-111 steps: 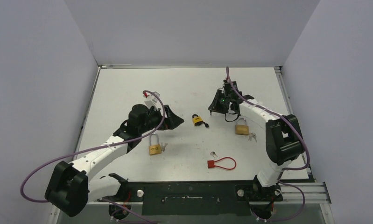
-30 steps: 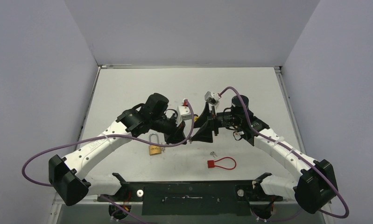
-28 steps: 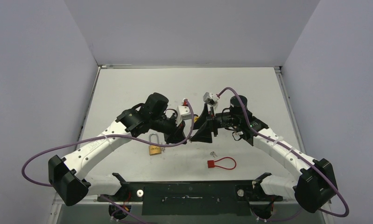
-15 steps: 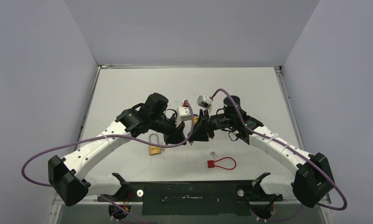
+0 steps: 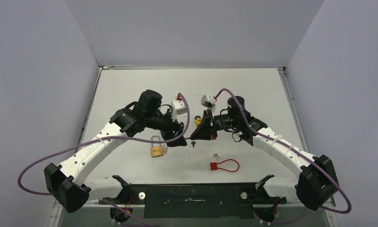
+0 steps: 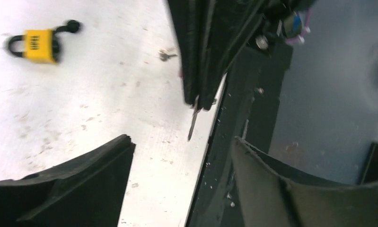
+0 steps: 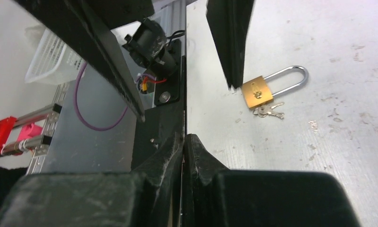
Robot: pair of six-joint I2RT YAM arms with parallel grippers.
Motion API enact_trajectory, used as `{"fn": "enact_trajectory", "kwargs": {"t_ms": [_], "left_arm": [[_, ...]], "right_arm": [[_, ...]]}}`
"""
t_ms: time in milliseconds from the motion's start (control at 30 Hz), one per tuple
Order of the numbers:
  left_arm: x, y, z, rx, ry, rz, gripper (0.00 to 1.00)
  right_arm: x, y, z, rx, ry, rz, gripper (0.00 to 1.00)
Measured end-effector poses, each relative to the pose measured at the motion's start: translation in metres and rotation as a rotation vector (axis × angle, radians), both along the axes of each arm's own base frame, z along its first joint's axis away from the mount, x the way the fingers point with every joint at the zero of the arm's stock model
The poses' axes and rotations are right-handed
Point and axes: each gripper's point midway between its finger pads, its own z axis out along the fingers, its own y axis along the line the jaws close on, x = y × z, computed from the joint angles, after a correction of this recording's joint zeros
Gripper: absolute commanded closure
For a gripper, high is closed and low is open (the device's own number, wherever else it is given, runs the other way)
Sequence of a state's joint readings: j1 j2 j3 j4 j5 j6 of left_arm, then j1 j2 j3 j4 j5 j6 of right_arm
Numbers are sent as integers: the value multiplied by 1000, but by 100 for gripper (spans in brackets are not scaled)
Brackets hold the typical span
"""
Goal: Unlock with the key
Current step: Pick up the key from the center of the board, then pick up the lock from the center of the board.
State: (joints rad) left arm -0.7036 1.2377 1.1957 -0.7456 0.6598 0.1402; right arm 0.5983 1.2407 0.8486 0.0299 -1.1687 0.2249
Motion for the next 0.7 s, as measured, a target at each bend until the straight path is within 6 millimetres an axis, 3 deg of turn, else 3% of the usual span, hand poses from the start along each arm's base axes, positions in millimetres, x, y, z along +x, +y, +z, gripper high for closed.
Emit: {"fn": "enact_trajectory", "kwargs": {"t_ms": [167,300,400,500,700], "left_arm": [[40,22,36,-89,-93,234,13],[62,33,71,-195,-184,427,11],[78,37,82,-261,-194,558,11],[96,39,74,-282,-152,688,15],[126,31,20,-232,-2,911,17]], "right_arm": [[26,-10,5,24,9,-117,100],[50,-25,4,38,32,-256,100],[66,-34,3,54,48,-358,100],[78,-41,1,60,66,-451,100],[105,-57,-21,33,129,-700,100]]}}
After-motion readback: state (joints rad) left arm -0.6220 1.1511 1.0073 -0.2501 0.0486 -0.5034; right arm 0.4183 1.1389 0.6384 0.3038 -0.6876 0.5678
